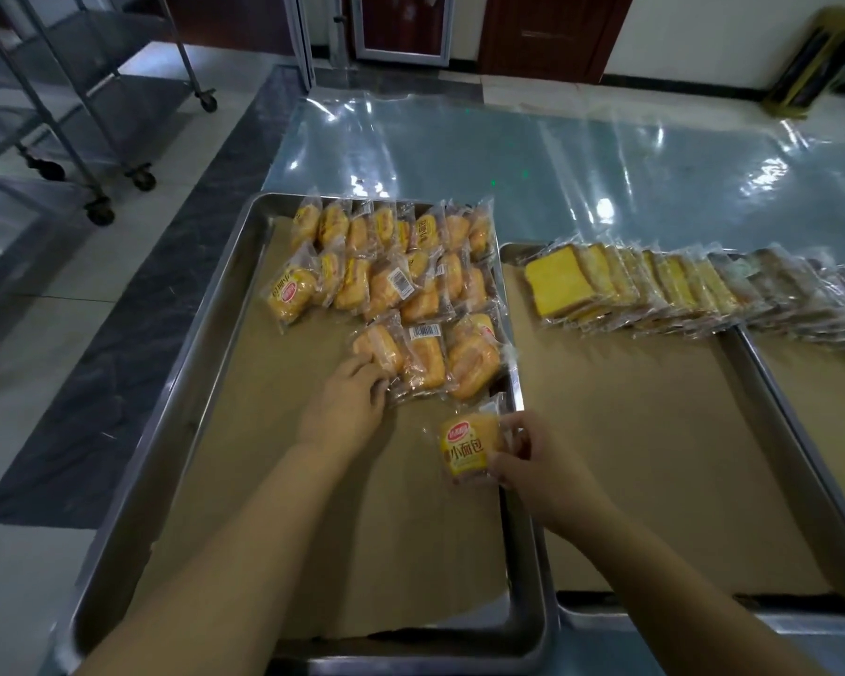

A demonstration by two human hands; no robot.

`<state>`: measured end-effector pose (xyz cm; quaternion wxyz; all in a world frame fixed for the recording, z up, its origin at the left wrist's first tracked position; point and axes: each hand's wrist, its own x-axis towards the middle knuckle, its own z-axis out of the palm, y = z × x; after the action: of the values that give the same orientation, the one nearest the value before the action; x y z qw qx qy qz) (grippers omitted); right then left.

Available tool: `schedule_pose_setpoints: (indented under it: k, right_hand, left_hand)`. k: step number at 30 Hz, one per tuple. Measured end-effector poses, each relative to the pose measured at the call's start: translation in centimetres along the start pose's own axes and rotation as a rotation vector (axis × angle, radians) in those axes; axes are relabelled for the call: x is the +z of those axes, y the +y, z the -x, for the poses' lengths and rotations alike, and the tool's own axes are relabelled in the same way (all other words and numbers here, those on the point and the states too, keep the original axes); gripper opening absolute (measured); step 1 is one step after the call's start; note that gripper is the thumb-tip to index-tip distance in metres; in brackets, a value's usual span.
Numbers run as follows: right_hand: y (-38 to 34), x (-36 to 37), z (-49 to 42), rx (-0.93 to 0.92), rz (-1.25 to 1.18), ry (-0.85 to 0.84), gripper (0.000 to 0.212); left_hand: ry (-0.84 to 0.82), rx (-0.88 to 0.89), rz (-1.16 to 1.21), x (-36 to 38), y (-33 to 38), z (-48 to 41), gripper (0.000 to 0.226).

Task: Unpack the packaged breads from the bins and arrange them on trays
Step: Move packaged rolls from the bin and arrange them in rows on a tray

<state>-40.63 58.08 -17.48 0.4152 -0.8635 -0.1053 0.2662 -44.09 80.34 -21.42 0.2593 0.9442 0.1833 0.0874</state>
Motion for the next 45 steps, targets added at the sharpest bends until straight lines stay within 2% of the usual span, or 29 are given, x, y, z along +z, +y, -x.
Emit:
schedule_pose_setpoints:
  k: [4,7,10,14,17,19,21,23,26,29,34,36,38,40,43,44,45]
  right_hand:
    - [0.1,0.4,1.1,-0.104,0.325,-0.031,0.024]
    - [-0.2,0.4,2.5,-0.158,0.683,-0.213,0.025]
    - [-0.4,0.9,3.6,-0.12,0.927,-0.276,0.03]
    - [-0.4,1.9,4.3,-0.124,0.913,-0.188,0.037]
    - [0.0,2.7,4.5,-0.304,0.88,-0.067,0.051]
    - [0.6,3.1,4.6,-0.427,0.916,-0.119,0.059]
    - [1.3,3.5,4.7,-0.5,0.959,-0.246,0.059]
    - [1.9,3.7,4.9,-0.492,0.961,-0.317,0.056]
    - [2.0,3.1,5.1,-0.449,0.942,-0.325,0.054]
    - [1.6,2.3,4.9,-0.426,0.848,-0.299,0.052]
    - [0.4,1.1,4.5,-0.351,0.467,-0.164,0.056]
    - [-0.4,0.9,4.5,-0.297,0.281,-0.176,0.057]
    - [-1.0,0.9,4.5,-0.245,0.093,-0.218,0.059]
    - [-1.4,1.1,4.5,-0.188,-0.106,-0.249,0.05]
    - [-1.5,1.0,4.6,-0.121,-0.331,-0.259,0.017]
    - [-1.4,1.0,4.6,-0.101,-0.4,-0.266,0.016]
    - [-1.2,1.1,4.7,-0.08,-0.467,-0.279,0.018]
  left_hand:
    - [-0.174,-0.04,-0.057,0.0,-0.5,2.2,0.05]
    - [-0.122,0.003,-0.118,-0.2,-0.9,3.8,0.051]
    - [-0.083,-0.008,-0.144,-0.6,-1.1,5.3,0.046]
    - [-0.069,-0.075,-0.088,-1.1,-1.0,7.1,0.042]
    - [-0.02,-0.092,-0.054,-1.5,-1.2,8.3,0.037]
    - [0.05,-0.115,-0.009,-1.7,-1.2,9.1,0.035]
    - [0.116,-0.18,0.078,-1.8,-1.1,9.6,0.033]
    - [0.162,-0.238,0.159,-2.1,-1.0,9.9,0.031]
    - [0.268,-0.263,0.249,-2.8,-0.8,10.4,0.025]
    - [0.295,-0.284,0.363,-3.6,-0.2,11.1,0.025]
    - [0.261,-0.448,0.872,-4.6,1.8,12.4,0.024]
    - [0.244,-0.496,1.048,-5.0,3.1,13.1,0.027]
    - [0.196,-0.518,1.117,-5.2,4.0,13.9,0.027]
    - [0.157,-0.537,1.142,-5.0,4.5,14.7,0.026]
    - [0.161,-0.572,1.178,-4.5,4.9,15.6,0.017]
    - [0.178,-0.584,1.211,-4.3,4.9,15.9,0.008]
    - [0.194,-0.598,1.246,-4.2,5.0,16.2,0.011]
